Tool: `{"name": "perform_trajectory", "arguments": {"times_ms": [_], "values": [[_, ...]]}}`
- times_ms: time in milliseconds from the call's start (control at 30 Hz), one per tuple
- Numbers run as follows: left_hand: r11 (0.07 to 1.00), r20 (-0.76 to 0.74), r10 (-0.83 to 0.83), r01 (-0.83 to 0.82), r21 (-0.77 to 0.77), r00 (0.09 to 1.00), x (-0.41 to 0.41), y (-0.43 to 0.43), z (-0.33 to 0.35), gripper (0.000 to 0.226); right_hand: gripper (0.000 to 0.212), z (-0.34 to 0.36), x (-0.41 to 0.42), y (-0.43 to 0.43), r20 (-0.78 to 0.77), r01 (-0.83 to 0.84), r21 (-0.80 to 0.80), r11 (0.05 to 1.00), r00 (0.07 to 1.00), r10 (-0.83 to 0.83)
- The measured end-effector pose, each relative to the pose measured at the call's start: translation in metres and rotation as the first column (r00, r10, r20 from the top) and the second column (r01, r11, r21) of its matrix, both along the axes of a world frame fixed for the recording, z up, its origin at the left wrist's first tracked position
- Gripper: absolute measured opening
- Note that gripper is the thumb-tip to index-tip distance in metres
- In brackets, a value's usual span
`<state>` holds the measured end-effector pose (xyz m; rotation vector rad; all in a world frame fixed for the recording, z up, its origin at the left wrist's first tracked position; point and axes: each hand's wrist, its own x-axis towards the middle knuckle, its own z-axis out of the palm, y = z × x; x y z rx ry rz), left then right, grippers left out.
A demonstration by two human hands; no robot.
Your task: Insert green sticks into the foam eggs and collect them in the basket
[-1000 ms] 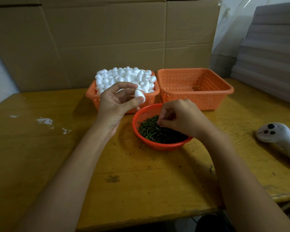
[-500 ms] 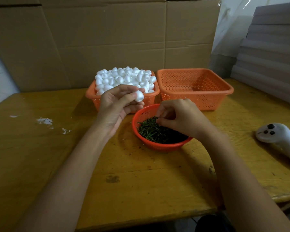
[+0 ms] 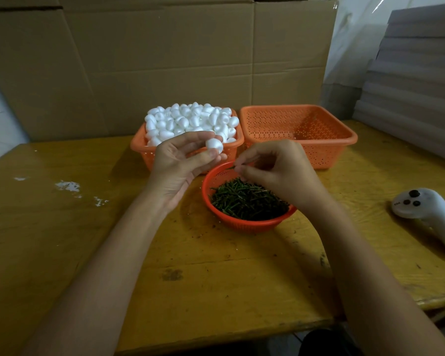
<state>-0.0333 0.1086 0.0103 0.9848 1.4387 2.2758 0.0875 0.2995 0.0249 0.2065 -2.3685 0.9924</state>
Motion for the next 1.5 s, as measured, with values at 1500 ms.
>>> {"name": "perform_trajectory", "arguments": {"times_ms": [1500], "values": [[0.993,-0.157,0.033,-0.050,-0.104,0.987,0.003,0.003,-0.002,0.028,0.012,-0.001,0.002,-0.012,-0.252,0.169,0.133,0.977,0.959,-0.131]]}}
